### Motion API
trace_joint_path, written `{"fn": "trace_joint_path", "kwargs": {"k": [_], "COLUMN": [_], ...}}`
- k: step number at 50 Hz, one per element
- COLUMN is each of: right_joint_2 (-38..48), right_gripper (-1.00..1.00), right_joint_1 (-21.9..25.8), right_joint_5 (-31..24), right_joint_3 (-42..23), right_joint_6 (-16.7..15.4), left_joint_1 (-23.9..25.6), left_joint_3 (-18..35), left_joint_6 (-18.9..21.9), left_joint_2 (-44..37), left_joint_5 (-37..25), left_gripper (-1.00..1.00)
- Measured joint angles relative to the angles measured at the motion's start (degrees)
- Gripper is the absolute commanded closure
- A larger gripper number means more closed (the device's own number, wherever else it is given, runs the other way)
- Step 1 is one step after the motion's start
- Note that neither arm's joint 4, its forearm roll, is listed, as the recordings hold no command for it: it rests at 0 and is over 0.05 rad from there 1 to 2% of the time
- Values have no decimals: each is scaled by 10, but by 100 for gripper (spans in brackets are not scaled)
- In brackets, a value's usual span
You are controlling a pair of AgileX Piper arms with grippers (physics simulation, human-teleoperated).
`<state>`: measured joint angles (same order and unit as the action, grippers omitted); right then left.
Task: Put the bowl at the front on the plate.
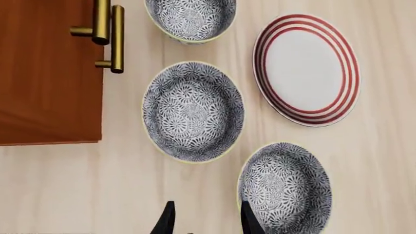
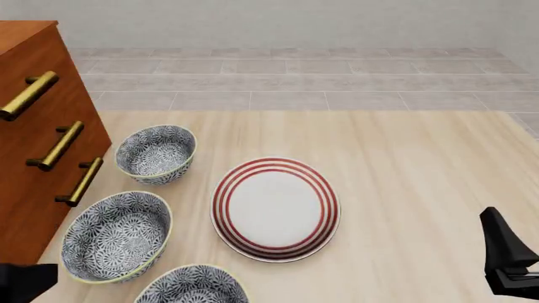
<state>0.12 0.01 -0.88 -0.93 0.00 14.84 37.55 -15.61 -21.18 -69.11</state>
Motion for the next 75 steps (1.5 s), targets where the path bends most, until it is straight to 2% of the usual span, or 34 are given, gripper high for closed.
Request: {"fn": "trace_joint_path", "kwargs": {"k": [27,50,75], "right_joint_2": [0,0,0], "right_gripper": [-100,-100,-100], "right_joint_1": [0,0,0], "right_joint_5": [0,0,0], "right_joint_3": [0,0,0], "right_joint_6": [0,0,0], "left_joint_1": [74,149,196], "left_joint_3": [-54,-117,-165], "left_joint_6": [-50,-105,-145], "left_joint_2": [-7,-40,-91], "left_joint_5": [28,102,187], "left_gripper": [-100,-100,-100]}}
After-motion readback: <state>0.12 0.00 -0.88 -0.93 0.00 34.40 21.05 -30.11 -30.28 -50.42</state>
